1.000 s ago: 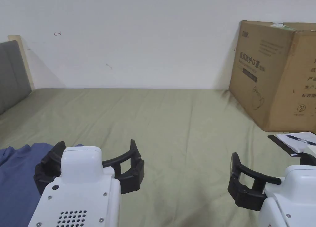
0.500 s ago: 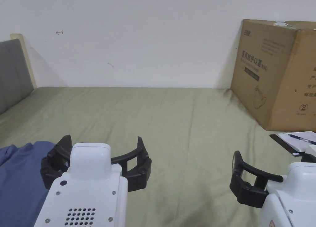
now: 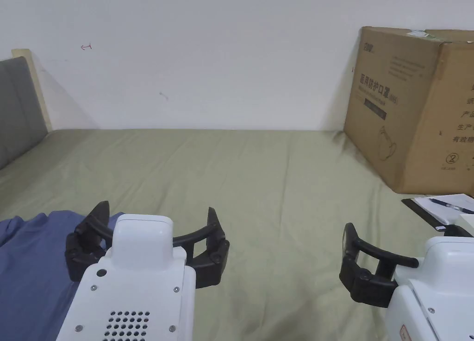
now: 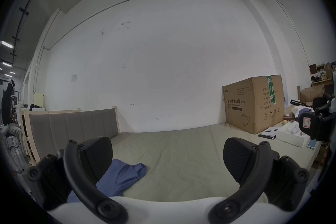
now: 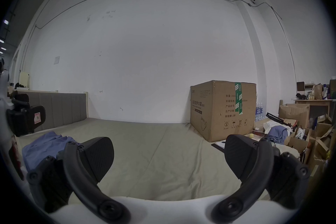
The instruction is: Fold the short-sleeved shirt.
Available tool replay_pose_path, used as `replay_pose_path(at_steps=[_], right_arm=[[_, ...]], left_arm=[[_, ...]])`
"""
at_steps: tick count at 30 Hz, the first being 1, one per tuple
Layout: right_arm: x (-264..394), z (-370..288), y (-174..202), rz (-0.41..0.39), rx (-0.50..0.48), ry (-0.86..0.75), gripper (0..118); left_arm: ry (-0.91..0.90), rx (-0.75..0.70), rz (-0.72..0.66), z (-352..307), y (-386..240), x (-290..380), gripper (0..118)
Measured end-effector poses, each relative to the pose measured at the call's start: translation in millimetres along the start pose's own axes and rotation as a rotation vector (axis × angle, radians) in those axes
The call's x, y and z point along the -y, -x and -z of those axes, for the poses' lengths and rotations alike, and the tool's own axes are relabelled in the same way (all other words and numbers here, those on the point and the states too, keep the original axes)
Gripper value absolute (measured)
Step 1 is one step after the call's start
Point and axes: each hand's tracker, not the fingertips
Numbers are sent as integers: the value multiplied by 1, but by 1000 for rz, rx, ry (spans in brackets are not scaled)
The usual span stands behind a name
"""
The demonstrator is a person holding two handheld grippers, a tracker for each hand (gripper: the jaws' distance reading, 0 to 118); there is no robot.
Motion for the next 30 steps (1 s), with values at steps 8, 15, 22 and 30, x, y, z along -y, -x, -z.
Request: replay_pose_path(at_steps=[8,15,22,30], right_arm=[[-11,-1,-3,49,-4,25,103],[-10,-1,1,-18,30,18,0],[-9,3,-7,11,38,70,0],[-18,39,74,44,-149,89,0]], left_arm=[[-6,87,13,-2,-2,-2,96],[-17,45,63,0,-14,-3,0],[-2,60,42,3,-15,-3,0],[46,-140,60,-14,70,-9,0]])
